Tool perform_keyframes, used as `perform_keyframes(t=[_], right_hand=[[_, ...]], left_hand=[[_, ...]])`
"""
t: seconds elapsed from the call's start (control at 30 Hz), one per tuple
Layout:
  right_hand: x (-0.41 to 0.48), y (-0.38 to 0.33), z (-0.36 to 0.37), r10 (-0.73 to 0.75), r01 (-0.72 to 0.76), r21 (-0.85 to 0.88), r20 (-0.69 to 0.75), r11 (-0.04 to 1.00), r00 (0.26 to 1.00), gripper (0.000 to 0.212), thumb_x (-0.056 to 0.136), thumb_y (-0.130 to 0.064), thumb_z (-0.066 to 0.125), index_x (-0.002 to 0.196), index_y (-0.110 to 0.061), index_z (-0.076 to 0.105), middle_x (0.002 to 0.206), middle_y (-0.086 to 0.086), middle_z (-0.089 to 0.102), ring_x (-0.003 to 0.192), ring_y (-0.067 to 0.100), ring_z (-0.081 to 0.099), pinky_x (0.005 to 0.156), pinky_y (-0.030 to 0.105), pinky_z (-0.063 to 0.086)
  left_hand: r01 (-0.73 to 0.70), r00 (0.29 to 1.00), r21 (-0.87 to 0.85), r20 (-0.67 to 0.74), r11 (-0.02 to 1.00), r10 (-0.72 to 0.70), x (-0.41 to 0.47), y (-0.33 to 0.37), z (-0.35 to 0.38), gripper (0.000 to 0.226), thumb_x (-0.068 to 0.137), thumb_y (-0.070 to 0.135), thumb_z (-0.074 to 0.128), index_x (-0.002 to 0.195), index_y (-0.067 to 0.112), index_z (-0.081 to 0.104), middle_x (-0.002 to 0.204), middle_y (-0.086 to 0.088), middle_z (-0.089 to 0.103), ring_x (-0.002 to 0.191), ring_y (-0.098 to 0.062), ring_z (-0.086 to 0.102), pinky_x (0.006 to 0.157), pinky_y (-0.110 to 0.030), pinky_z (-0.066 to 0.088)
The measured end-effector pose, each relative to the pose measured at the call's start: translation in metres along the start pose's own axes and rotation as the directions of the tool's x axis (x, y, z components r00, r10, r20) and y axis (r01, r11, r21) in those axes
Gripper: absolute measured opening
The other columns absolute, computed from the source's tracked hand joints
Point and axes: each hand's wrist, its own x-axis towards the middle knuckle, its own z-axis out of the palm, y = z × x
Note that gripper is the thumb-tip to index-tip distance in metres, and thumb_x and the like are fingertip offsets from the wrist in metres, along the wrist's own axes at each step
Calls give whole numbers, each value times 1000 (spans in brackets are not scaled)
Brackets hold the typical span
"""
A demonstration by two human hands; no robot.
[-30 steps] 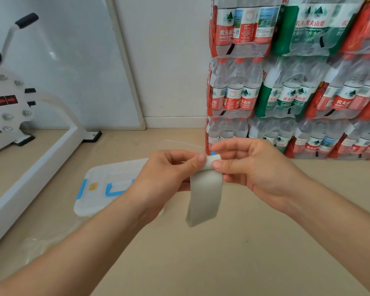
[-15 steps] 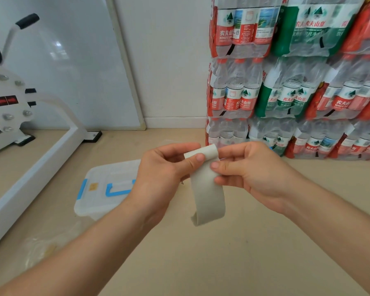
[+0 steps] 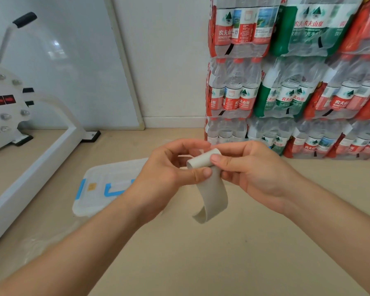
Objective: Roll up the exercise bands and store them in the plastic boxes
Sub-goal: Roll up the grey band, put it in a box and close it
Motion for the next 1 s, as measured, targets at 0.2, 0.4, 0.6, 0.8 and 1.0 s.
perform_keyframes(t=[0.2, 0.4, 0.6, 0.8, 1.0], right_hand=[[-2, -14, -15, 82, -81, -16, 302, 997, 950, 46, 76, -3, 65, 121, -12, 64, 106, 21, 68, 94, 22, 56, 74, 26, 42], [-4, -16, -14, 87, -79, -38, 364, 996, 927, 44, 78, -11, 64, 122, -15, 64, 99, 4, 68, 83, 15, 56, 64, 25, 38], [-11, -22, -10, 54, 35, -283, 300, 958, 952, 70, 66, -20, 78, 130, -32, 52, 105, 5, 72, 88, 14, 66, 88, 29, 46], [-14, -19, 12, -79, 194, -517, 236, 834, 968, 76, 59, -39, 84, 128, -44, 52, 89, -16, 64, 78, 5, 50, 71, 20, 43], [-11, -7, 18, -80, 139, -194, 287, 971, 955, 33, 78, -12, 70, 108, -27, 67, 102, -4, 70, 90, 3, 63, 73, 24, 53]], left_hand=[[-59, 940, 333, 337, 941, -60, -4, 28, -13, 69, 56, 17, 83, 120, 32, 64, 119, 1, 65, 88, -16, 56, 78, -28, 52], [-96, 964, 319, 267, 943, 8, -7, 35, -8, 56, 49, 27, 84, 103, 35, 73, 110, -23, 65, 91, -39, 60, 82, -37, 55], [-54, 987, 203, 159, 978, 22, -7, 33, -12, 46, 46, 24, 82, 91, 22, 73, 86, -15, 73, 78, -24, 61, 68, -29, 53], [-55, 993, 69, 108, 996, 47, -7, 34, -13, 47, 45, 26, 86, 90, 17, 72, 88, -17, 74, 76, -23, 69, 69, -24, 53], [-44, 990, -1, 135, 999, 44, -7, 34, -10, 43, 48, 24, 82, 89, 15, 71, 87, -11, 76, 76, -24, 71, 65, -26, 54]])
